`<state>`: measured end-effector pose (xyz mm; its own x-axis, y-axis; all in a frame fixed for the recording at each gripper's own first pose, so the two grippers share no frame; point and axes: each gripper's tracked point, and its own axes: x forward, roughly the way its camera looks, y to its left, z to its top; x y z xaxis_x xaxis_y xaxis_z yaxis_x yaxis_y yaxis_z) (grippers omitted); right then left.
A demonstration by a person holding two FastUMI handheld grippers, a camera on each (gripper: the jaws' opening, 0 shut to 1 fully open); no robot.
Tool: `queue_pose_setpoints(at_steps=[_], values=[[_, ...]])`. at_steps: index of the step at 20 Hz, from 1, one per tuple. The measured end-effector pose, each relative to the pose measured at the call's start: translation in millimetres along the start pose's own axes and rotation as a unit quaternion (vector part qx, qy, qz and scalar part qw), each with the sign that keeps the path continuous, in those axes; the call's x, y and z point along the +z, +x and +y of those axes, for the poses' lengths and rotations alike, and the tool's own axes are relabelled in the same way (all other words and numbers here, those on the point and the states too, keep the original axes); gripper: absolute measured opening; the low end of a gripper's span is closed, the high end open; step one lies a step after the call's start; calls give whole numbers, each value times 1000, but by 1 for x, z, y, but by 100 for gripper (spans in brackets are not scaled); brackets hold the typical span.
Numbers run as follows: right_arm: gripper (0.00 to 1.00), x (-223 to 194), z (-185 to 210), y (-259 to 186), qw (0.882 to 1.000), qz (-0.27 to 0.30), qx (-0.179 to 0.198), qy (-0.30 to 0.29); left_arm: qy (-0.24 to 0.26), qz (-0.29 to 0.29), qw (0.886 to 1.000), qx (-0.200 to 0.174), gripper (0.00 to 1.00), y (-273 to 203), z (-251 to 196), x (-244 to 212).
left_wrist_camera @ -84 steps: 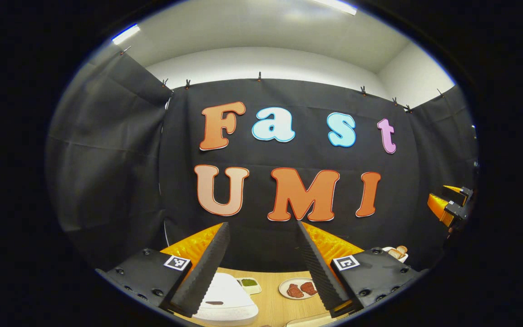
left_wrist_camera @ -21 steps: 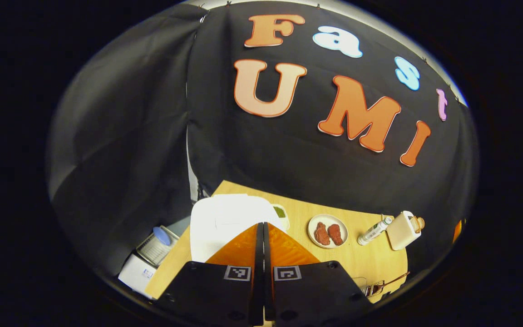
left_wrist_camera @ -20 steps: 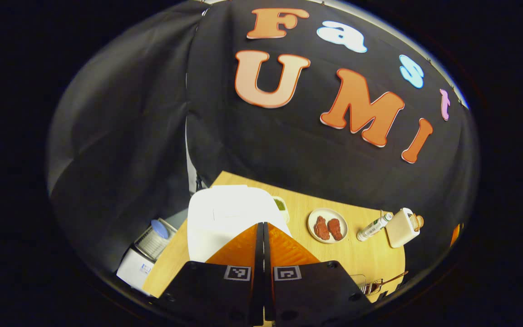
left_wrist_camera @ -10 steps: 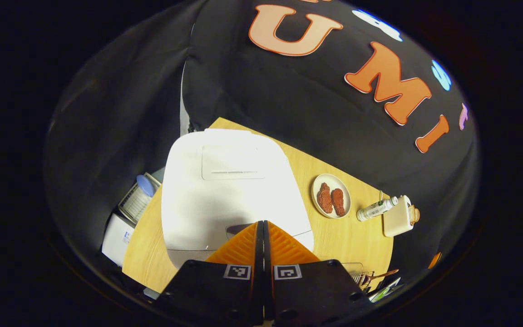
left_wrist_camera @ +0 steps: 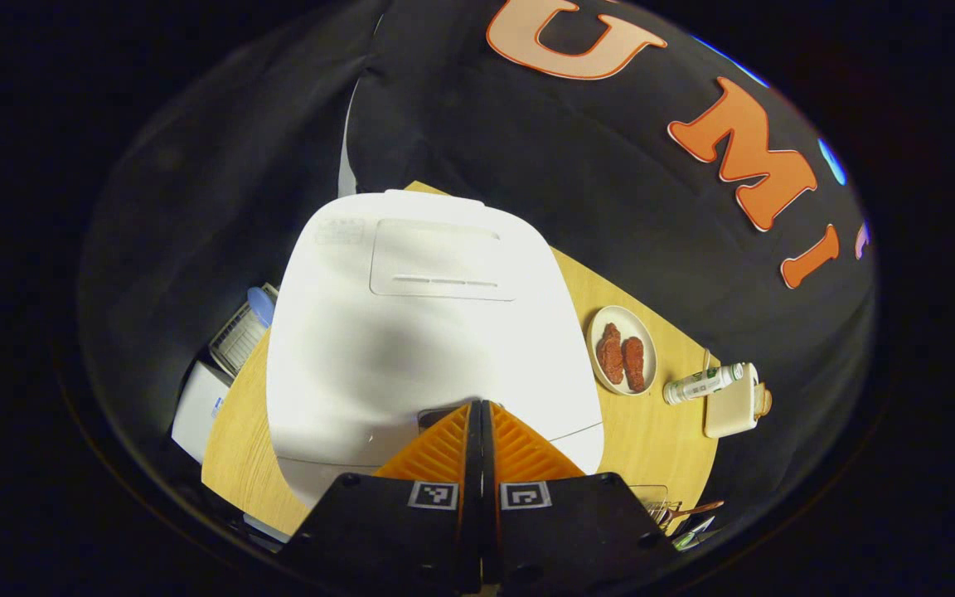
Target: Close the left gripper, press the button to open the rice cooker; take a wooden spoon from the chopstick holder with the right hand, scoop a spoonful of rice and pour it into the rice cooker, then put the wooden spoon back into the chopstick holder.
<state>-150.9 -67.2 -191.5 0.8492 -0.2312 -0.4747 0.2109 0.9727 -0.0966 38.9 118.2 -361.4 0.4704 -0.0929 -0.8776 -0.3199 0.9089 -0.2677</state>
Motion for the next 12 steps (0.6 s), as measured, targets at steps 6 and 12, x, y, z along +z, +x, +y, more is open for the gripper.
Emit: queue_pose_setpoints(at_steps=[6,12], values=[[95,-10,8,8,1000,13,26,3,7,-29,1000,-8,5,-10,-3,4],[96,-34,18,20,997,40,60,2,51,-199,979,6,5,-85,-14,64]])
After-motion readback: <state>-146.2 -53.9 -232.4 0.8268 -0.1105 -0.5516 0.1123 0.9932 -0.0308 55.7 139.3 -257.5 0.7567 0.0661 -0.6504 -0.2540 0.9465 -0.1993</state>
